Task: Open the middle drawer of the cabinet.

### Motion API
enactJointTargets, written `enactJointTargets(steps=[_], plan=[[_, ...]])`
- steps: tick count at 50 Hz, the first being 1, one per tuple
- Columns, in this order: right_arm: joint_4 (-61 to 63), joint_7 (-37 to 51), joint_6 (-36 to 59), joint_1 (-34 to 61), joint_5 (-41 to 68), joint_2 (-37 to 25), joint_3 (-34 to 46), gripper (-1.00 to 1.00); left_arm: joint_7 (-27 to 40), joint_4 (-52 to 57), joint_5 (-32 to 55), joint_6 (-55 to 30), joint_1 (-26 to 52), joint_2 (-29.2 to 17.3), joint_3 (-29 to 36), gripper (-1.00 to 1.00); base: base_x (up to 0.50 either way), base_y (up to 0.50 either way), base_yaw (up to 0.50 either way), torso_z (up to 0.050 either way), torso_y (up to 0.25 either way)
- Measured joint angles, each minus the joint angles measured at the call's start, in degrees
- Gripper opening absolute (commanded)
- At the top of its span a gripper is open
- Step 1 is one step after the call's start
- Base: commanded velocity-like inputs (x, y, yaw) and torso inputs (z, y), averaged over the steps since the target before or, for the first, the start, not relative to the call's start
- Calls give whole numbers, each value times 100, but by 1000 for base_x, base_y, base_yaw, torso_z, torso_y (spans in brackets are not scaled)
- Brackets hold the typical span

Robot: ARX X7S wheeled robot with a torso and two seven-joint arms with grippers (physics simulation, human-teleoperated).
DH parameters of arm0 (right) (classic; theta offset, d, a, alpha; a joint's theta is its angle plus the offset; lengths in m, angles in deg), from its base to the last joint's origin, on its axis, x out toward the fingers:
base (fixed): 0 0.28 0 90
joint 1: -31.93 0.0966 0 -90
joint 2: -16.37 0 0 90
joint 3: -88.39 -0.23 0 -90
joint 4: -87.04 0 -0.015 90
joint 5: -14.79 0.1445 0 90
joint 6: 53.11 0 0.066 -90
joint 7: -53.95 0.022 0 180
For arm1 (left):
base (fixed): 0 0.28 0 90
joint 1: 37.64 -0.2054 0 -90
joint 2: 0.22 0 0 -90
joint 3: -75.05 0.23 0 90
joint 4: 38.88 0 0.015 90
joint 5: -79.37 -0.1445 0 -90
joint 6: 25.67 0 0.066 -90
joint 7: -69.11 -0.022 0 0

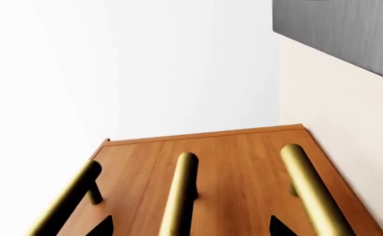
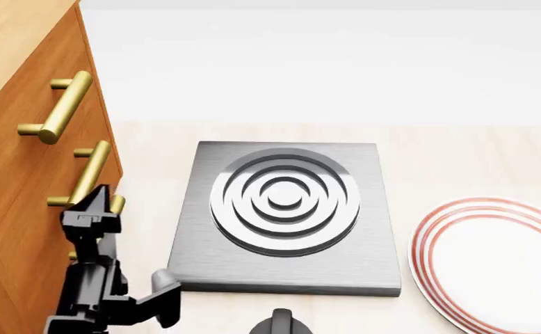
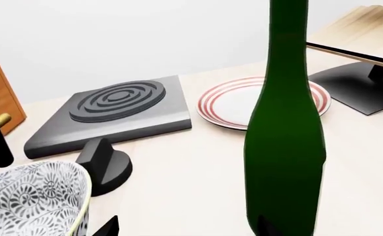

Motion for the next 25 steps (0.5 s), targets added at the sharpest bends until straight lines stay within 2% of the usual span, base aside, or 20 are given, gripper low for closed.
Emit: enactJointTargets(steps=[25], plan=[[-38,0,43,53,11,16,31,100,8,-2,59,-92,9,-77,-6,100,0,0,0,0,0]])
